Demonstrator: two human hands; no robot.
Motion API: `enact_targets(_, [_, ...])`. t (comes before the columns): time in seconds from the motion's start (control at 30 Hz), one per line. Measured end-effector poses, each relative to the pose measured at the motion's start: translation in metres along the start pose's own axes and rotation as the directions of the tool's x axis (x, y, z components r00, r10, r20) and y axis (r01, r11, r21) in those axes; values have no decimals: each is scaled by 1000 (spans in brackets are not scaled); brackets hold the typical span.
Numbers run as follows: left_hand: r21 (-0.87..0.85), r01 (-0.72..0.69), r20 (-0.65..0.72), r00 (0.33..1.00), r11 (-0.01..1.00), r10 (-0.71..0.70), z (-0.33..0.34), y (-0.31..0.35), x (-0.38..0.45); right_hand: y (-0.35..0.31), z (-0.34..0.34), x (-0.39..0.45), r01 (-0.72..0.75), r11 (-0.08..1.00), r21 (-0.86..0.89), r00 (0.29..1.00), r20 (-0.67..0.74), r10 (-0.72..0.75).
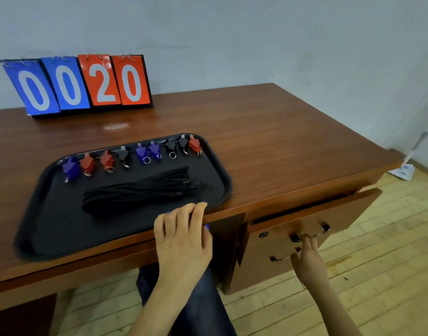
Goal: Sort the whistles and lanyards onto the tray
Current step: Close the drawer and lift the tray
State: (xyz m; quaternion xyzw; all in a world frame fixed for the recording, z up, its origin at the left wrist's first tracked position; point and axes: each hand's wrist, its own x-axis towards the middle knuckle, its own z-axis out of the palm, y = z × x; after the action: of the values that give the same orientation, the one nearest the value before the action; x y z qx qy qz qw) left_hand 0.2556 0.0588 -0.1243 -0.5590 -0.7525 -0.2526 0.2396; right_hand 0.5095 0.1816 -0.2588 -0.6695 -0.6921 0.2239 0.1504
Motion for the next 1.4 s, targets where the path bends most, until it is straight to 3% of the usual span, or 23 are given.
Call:
enact_targets(0.2, [-80, 97, -5, 995, 992, -97, 1, 11, 2, 22, -6, -39, -27, 999, -30, 996, -83, 24])
enact_targets(0.33, [-104, 45, 8, 999, 994, -44, 0, 6, 1, 32, -16, -71, -97, 995, -10, 981, -172, 94])
enact_targets(0.4, [-175, 93, 42, 995, 980, -87, -5, 6, 2, 36, -26, -86, -128, 991, 30, 970, -206, 132])
enact_targets(0.53, [-282, 163, 102, 985, 945, -139, -12, 8, 3, 48, -44, -123, -143, 989, -24, 972, -190, 136])
enact_targets(0.77, [-309, 192, 92, 981, 932, -171, -18, 9, -1, 75, -57, -184, -389, 920, 45, 902, -186, 390])
enact_targets(0.9, [-306, 182, 78, 983, 934, -166, -15, 8, -2, 77, -73, -206, -388, 912, 135, 889, -207, 408])
enact_targets(1.2, [-361, 159, 99, 986, 919, -132, -18, 3, -3, 93, -75, -238, -497, 860, 116, 832, -217, 510])
enact_targets(1.3, [-392, 117, 86, 992, 912, -90, -19, -4, -7, 81, -77, -236, -525, 809, 264, 750, -306, 587])
enact_targets(1.4, [-410, 79, 70, 996, 909, -55, -20, -11, -9, 58, -92, -232, -438, 768, 468, 587, -497, 638])
